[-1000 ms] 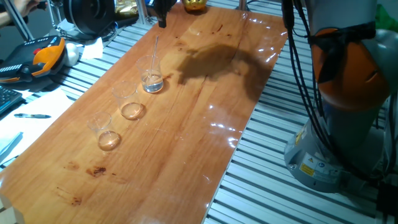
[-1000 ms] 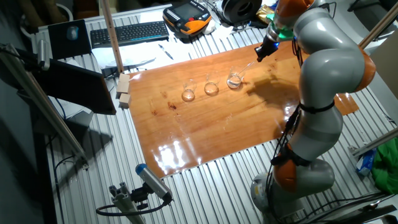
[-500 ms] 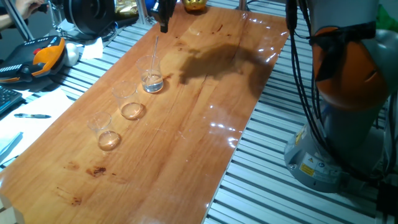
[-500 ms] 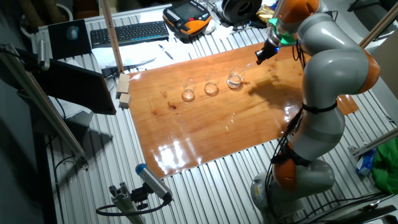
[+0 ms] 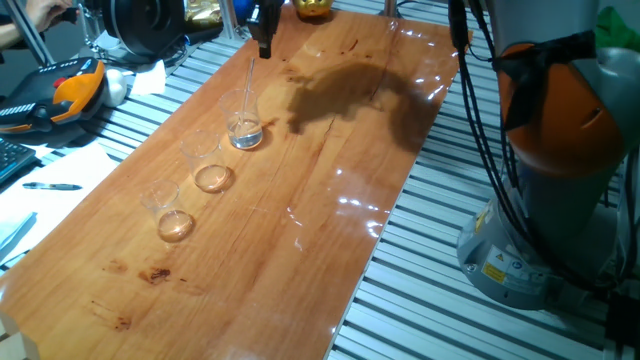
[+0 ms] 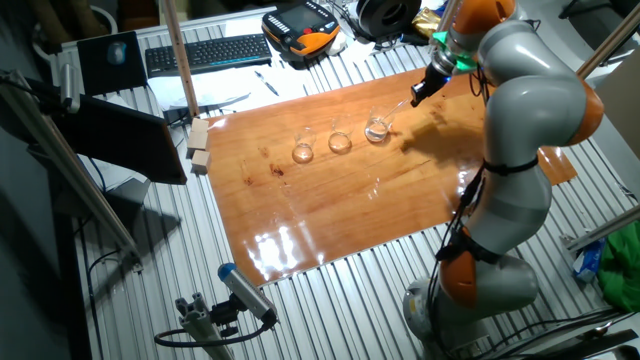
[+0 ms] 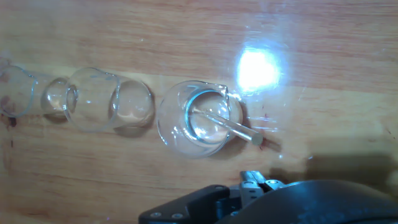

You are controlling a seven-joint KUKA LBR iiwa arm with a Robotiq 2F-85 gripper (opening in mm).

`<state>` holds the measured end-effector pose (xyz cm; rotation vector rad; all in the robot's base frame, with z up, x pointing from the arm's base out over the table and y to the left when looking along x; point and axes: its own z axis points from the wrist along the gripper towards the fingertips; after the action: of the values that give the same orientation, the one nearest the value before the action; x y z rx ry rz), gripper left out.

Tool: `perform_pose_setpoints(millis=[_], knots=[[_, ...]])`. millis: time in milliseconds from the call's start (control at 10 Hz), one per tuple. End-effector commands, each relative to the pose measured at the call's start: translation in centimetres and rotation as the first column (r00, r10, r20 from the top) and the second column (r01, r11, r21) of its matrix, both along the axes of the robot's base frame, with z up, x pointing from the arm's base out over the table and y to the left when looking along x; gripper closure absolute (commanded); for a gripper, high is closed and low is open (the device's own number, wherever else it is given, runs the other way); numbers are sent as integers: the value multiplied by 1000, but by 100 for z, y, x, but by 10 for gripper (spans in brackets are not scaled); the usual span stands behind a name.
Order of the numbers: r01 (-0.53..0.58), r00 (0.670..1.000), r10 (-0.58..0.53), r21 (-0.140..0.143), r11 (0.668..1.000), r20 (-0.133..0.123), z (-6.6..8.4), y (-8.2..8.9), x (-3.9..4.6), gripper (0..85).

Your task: Stir the beaker with a glass rod

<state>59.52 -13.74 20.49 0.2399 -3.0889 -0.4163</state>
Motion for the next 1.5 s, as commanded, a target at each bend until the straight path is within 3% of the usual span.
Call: perform_pose_setpoints(millis=[0,200,300,400,500,600,700,800,1400], knots=[[19,1000,-19,1,1000,-13,-3,0,3,850],[76,996,-75,5,997,-45,-14,0,4,850],[70,997,-69,4,998,-43,-19,-2,2,850],[-4,1000,4,6,1000,-23,-21,-5,-7,850],[8,1000,-7,10,1000,-15,-27,0,-9,850],[20,1000,-20,13,1000,-2,-34,2,-17,510],[32,999,-32,18,999,4,-37,1,-21,510],[37,999,-37,19,999,4,-36,4,-24,340],[40,999,-41,59,997,14,-83,8,-1,340]])
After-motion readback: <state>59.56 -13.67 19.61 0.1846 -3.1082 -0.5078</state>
